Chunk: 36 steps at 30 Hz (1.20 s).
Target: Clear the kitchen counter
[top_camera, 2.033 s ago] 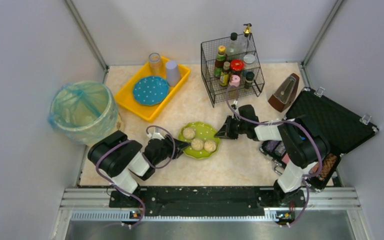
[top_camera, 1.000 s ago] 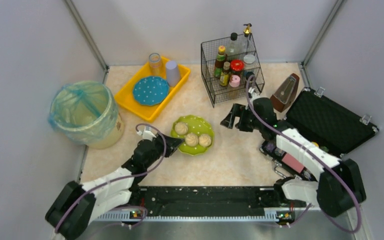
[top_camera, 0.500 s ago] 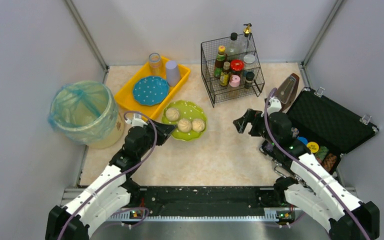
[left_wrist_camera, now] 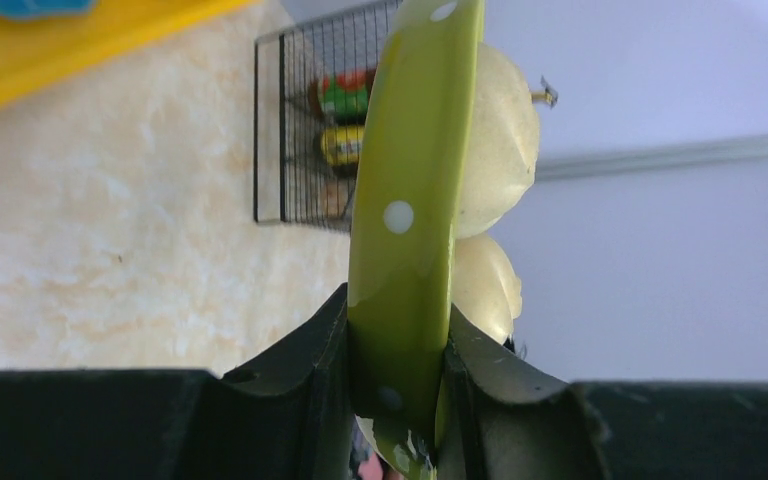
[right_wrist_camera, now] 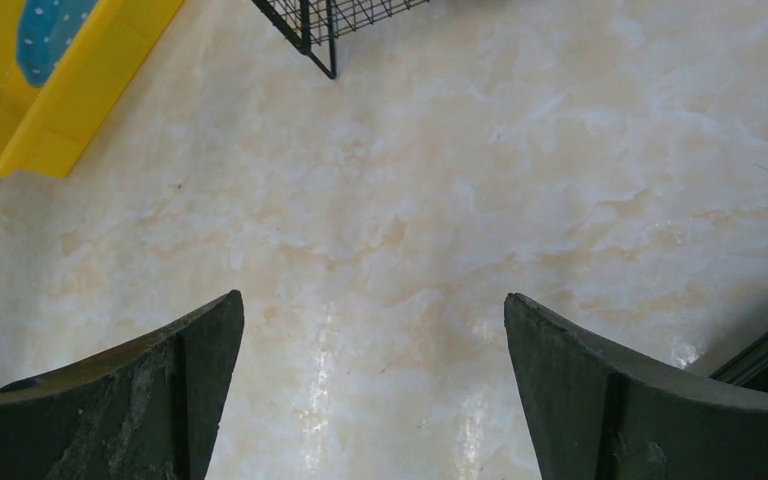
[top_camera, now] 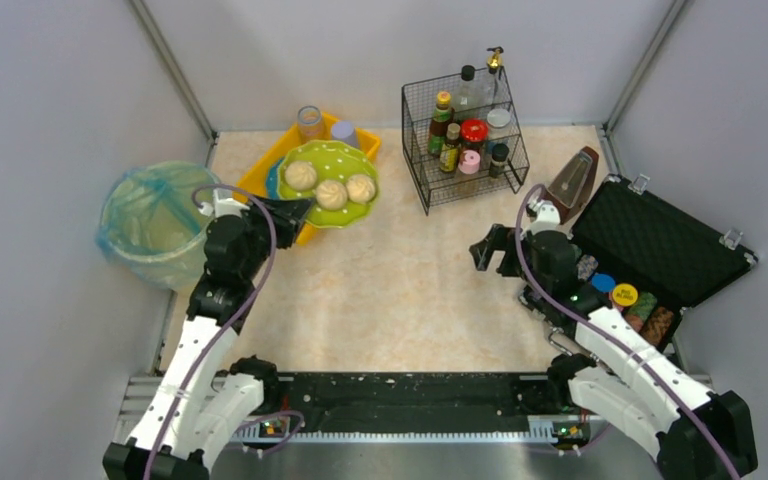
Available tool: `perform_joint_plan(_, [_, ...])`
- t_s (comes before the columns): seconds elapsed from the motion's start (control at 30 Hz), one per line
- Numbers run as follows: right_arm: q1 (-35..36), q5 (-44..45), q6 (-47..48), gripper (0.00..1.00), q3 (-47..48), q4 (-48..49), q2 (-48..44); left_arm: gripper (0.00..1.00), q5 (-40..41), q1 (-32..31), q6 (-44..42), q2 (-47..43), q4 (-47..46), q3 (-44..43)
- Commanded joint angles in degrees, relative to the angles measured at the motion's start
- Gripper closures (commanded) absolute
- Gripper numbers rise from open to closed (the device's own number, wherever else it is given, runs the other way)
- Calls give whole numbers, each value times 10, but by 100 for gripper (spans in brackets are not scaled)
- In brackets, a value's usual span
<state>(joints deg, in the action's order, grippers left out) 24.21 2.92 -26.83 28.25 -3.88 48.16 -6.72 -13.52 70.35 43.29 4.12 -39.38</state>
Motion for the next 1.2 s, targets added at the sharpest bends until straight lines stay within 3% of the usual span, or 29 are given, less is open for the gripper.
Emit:
perform_joint_plan(0.0, [-1, 25, 15, 1, -19, 34, -11, 100, -36, 78, 29, -8, -79, -74])
perform_joint_plan(0.43, [-2, -7, 12, 1, -34, 52, -18, 100, -60, 306, 93, -37, -51, -138])
perform_joint_plan(0.63, [-1, -8, 12, 1, -38, 47, -42, 100, -19, 373, 108, -39, -53, -129])
perform_joint_plan(0.83, [-2, -19, 11, 1, -41, 47, -53, 100, 69, 416, 94, -49, -44, -125])
perform_joint_plan(1.17, [-1, -27, 10, 1, -45, 52, -56, 100, 255, 436, 28, -82, -7, -103])
